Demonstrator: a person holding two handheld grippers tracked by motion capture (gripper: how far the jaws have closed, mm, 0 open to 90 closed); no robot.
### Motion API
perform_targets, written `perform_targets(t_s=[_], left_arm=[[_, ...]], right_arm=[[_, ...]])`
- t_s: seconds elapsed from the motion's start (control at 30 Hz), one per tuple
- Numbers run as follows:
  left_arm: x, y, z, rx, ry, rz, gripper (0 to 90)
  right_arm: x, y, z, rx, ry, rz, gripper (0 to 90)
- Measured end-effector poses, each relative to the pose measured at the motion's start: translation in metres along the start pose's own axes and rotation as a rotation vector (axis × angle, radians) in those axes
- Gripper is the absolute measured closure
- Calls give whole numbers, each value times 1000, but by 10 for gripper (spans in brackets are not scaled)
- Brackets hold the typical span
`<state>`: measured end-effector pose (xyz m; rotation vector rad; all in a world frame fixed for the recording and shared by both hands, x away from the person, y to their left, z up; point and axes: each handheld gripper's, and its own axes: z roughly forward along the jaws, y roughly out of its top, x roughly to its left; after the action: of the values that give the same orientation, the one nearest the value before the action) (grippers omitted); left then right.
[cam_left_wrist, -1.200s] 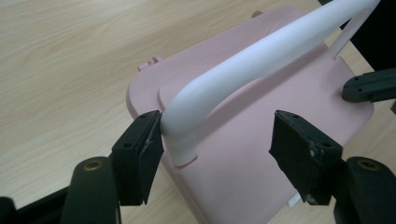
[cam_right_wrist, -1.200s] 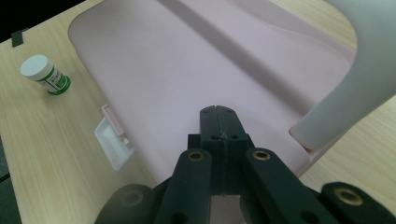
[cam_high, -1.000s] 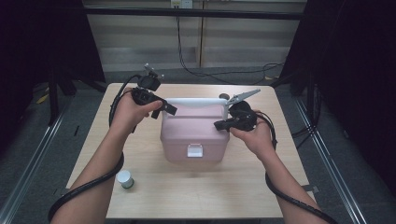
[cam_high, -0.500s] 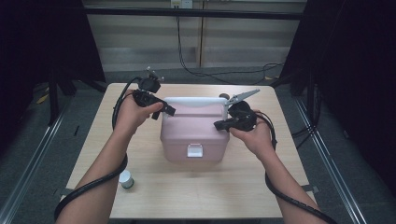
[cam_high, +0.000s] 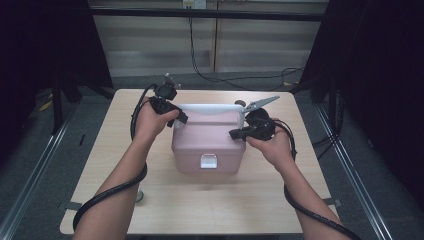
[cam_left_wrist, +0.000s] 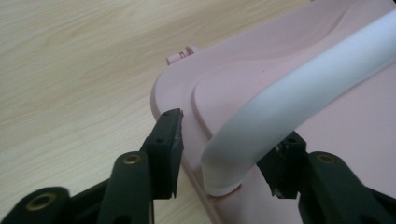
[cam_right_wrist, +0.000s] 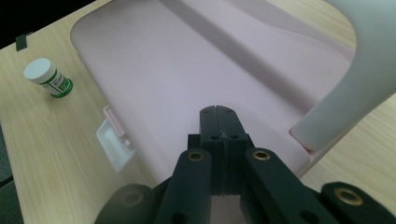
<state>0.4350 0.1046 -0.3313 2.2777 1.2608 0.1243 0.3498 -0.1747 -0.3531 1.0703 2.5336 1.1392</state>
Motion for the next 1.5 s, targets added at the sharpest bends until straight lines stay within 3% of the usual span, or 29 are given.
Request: perform_targets(t_s=[0.13, 0.37, 0.63, 0.73, 0.83, 1.0, 1.07, 1.5], left_arm=[[-5, 5, 4, 10, -1, 7, 591], [-10, 10, 3, 17, 55, 36, 679], [-11, 10, 3, 20, 53, 31, 715], [-10, 11, 1, 29, 49, 55, 722], [-10, 12, 0, 28, 39, 52, 730], [-7, 12, -5, 10, 15, 41, 747], [-5, 13, -7, 6, 14, 61, 751], [-4, 16, -9, 0, 14, 60, 754]], right_arm=[[0, 0, 0, 0, -1, -4, 900], [0, 1, 0, 3, -3, -9, 900], [1, 0, -1, -7, -8, -12, 900], [0, 0, -1, -11, -6, -9, 900], [1, 1, -3, -7, -12, -21, 900], [-2, 1, -13, -26, -4, -15, 900], [-4, 1, -20, -29, -14, -12, 900], [-26, -16, -47, -26, -79, 25, 900]])
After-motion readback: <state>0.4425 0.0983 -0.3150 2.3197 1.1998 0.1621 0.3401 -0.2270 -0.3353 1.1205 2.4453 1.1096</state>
